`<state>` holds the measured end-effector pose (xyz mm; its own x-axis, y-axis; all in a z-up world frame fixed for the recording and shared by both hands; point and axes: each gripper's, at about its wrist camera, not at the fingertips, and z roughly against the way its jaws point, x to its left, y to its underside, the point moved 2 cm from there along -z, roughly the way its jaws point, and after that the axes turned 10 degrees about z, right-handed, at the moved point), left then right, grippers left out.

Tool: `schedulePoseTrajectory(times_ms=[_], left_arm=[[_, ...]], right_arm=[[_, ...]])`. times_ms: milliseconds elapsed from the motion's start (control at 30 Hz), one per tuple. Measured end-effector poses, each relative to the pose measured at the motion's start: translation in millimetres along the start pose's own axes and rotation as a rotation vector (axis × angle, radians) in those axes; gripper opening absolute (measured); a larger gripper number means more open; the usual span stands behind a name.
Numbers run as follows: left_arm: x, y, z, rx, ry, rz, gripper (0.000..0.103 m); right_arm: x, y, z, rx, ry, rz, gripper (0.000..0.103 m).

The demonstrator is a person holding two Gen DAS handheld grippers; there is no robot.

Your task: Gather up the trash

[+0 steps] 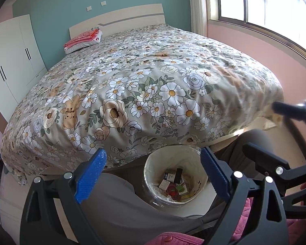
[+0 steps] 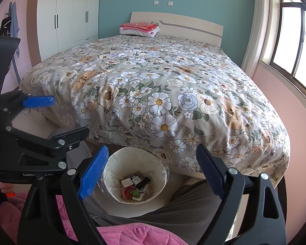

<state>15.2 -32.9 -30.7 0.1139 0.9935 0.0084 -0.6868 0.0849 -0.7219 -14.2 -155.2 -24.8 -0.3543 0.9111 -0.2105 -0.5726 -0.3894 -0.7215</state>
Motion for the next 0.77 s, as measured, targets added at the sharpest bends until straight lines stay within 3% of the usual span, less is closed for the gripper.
schedulePoseTrajectory(times_ms=[767], left_arm=[[-0.1, -2.4, -0.2, 0.01, -0.015, -0.005, 0.095]], right_arm=[[-2.2, -1.6, -3.9, 0.015, -0.017, -0.01, 0.086]])
